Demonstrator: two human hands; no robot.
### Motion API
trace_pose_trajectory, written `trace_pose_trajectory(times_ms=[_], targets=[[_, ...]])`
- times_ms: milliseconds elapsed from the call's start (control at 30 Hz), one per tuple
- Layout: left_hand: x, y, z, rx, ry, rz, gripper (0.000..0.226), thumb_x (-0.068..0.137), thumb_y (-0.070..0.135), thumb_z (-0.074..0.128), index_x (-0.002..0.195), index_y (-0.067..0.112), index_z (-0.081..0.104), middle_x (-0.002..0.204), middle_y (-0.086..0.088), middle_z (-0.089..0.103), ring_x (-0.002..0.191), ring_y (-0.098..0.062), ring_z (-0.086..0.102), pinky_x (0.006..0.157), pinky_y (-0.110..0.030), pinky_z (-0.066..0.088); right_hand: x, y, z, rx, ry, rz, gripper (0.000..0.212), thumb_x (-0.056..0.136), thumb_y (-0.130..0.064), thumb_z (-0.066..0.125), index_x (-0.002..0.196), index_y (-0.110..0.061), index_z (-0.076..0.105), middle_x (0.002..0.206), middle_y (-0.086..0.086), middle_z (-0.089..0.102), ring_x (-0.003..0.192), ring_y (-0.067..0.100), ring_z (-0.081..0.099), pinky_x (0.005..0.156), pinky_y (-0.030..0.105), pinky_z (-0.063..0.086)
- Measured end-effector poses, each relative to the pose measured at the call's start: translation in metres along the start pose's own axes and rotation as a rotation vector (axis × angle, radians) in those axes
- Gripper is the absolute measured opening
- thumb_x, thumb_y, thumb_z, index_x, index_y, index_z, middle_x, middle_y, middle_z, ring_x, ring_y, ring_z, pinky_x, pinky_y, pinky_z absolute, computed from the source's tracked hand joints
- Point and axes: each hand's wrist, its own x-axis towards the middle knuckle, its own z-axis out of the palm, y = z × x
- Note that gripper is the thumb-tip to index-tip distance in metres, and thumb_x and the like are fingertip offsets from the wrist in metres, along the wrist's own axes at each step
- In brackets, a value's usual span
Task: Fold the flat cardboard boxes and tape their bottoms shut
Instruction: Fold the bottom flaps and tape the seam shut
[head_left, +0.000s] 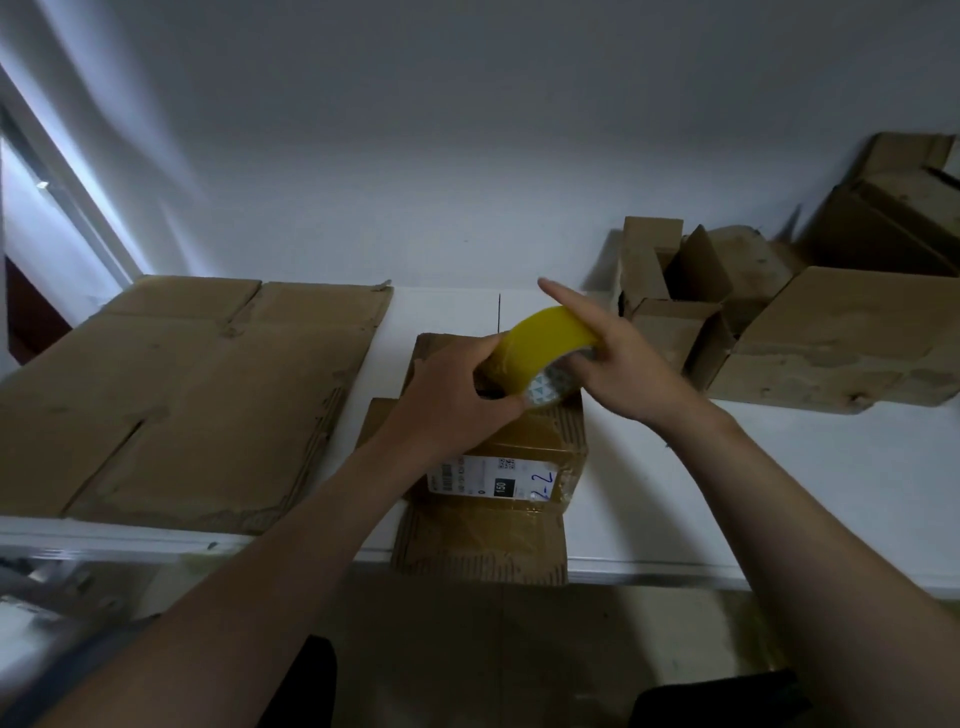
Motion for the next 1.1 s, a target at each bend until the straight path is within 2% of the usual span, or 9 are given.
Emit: trace_pose_trajectory(times_ms=[100,167,233,400,533,733,833,933,1100], targets=[[0.000,0.001,-0.013,-0.188,-0.087,-0.129,0.053,0.085,0.036,0.077,0.134,0.028,0.059,0.123,0.012,0.064,0.111,-0.004,0.059,0.089,-0.023,0.046,0.004,-0.001,-0.001,0.087,0.068,0.019,0.068,0.091,0.012,0.052,0.143,-0.033,0.052,0.142,-0.010,0.052,0.131,0.006,0.047,0.105,0.024,0.048],[0.002,0.000,-0.022,-0.380,0.011,-0.244,0.034,0.089,0.031,0.074,0.121,0.029,0.065,0.117,0.013,0.068,0.109,-0.002,0.062,0.089,-0.023,0.047,0.005,0.000,-0.002,0.080,0.091,0.058,0.065,0.090,0.010,0.053,0.139,-0.032,0.056,0.136,-0.013,0.052,0.119,0.008,0.051,0.100,0.038,0.053],[0.002,0.000,-0.030,-0.354,0.140,-0.316,0.008,0.093,0.036,0.067,0.101,0.033,0.068,0.104,0.015,0.069,0.102,-0.003,0.062,0.084,-0.024,0.046,0.004,0.001,-0.003,0.051,0.091,0.072,0.064,0.090,0.007,0.053,0.140,-0.033,0.054,0.133,-0.015,0.050,0.116,0.009,0.051,0.098,0.041,0.054],[-0.008,0.008,-0.025,-0.198,0.083,-0.297,0.034,0.093,0.058,0.057,0.099,0.032,0.078,0.087,0.012,0.072,0.084,0.000,0.063,0.070,-0.020,0.043,-0.001,-0.001,0.003,-0.057,0.051,0.059,0.066,0.096,0.001,0.048,0.151,-0.034,0.038,0.146,-0.007,0.041,0.127,0.008,0.039,0.106,0.038,0.045],[-0.006,0.012,-0.018,-0.206,0.163,-0.304,0.026,0.090,0.052,0.068,0.102,0.032,0.078,0.078,0.027,0.062,0.077,0.013,0.054,0.068,-0.014,0.037,-0.006,-0.005,0.007,-0.110,0.044,0.037,0.067,0.096,0.002,0.046,0.154,-0.031,0.033,0.154,-0.001,0.037,0.126,0.004,0.034,0.107,0.032,0.041],[-0.004,0.016,-0.022,-0.340,0.128,-0.339,0.017,0.090,0.040,0.071,0.102,0.029,0.077,0.091,0.021,0.067,0.083,0.009,0.054,0.067,-0.014,0.035,-0.010,-0.007,0.009,-0.134,0.054,0.041,0.064,0.098,0.002,0.046,0.151,-0.032,0.033,0.153,0.001,0.037,0.122,0.007,0.036,0.102,0.033,0.044],[-0.003,0.014,-0.029,-0.323,0.064,-0.372,0.014,0.091,0.040,0.070,0.097,0.029,0.075,0.085,0.023,0.058,0.081,0.009,0.047,0.066,-0.016,0.033,-0.009,-0.008,0.013,-0.171,0.059,0.040,0.065,0.096,0.002,0.048,0.149,-0.034,0.035,0.147,0.004,0.040,0.127,0.018,0.041,0.104,0.042,0.045],[-0.005,0.011,-0.038,-0.327,0.025,-0.407,0.010,0.089,0.042,0.073,0.082,0.034,0.073,0.089,0.016,0.066,0.091,-0.001,0.057,0.077,-0.026,0.045,-0.003,-0.009,0.016,-0.284,0.069,0.017,0.068,0.092,0.002,0.050,0.146,-0.037,0.035,0.137,0.006,0.046,0.126,0.031,0.044,0.103,0.050,0.043],[-0.007,-0.004,-0.045,-0.466,0.029,-0.476,0.011,0.092,0.034,0.070,0.087,0.025,0.073,0.098,-0.002,0.073,0.103,-0.025,0.067,0.093,-0.044,0.054,0.003,-0.007,0.014,-0.171,0.078,0.007,0.063,0.093,0.001,0.055,0.144,-0.035,0.041,0.132,-0.006,0.051,0.121,0.026,0.049,0.099,0.044,0.047]])
